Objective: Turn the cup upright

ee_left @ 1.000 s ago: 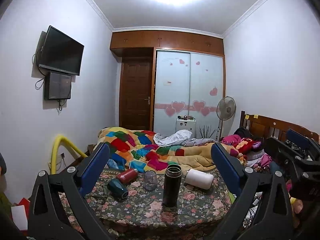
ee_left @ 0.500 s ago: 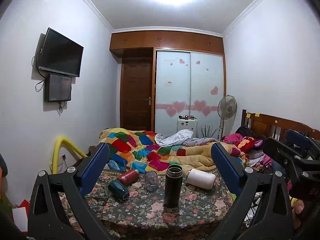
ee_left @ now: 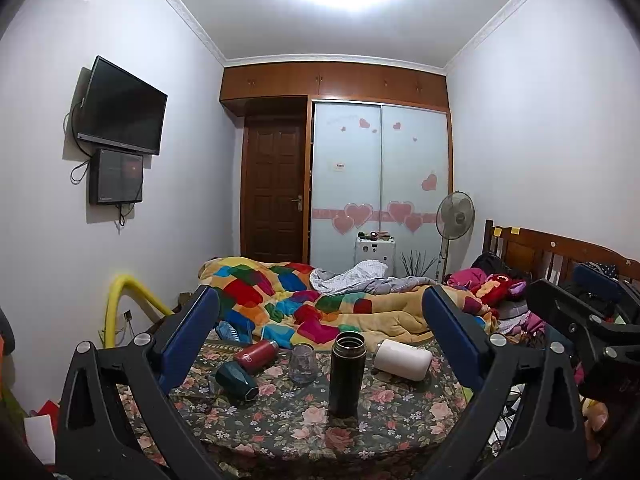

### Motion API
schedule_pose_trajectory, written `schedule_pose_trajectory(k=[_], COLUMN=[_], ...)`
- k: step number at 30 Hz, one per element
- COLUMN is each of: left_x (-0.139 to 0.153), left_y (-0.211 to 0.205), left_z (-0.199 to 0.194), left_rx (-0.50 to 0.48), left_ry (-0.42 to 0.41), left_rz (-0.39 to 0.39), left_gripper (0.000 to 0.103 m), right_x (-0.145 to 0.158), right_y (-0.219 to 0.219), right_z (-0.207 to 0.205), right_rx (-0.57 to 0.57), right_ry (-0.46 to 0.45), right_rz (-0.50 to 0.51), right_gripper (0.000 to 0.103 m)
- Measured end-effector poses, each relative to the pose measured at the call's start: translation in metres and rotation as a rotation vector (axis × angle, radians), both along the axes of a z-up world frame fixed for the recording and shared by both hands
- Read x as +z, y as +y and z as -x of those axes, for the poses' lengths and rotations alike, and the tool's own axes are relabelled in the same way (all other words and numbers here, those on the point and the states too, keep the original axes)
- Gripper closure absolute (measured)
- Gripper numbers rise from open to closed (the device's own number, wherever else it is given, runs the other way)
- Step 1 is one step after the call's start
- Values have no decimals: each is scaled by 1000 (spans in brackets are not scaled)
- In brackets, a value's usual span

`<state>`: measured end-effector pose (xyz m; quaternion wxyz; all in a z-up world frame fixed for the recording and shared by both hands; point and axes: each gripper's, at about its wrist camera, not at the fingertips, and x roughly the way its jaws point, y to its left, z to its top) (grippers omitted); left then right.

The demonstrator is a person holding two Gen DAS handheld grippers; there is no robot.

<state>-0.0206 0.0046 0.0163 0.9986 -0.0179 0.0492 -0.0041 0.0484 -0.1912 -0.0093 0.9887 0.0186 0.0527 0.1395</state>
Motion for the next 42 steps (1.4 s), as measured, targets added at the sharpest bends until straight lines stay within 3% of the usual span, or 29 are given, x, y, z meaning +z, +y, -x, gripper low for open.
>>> schedule_pose_trajectory(k=[42], left_x=[-2], left_y=[-6], left_z=[-8], left_rx=[-14], left_ry=[-1], left_rz=[-18], left_gripper=[0], right_x=[1], right_y=[-3], right_z=[-4], right_rx=[-1], right_ry=[8], right_rz=[-7], right_gripper=[0])
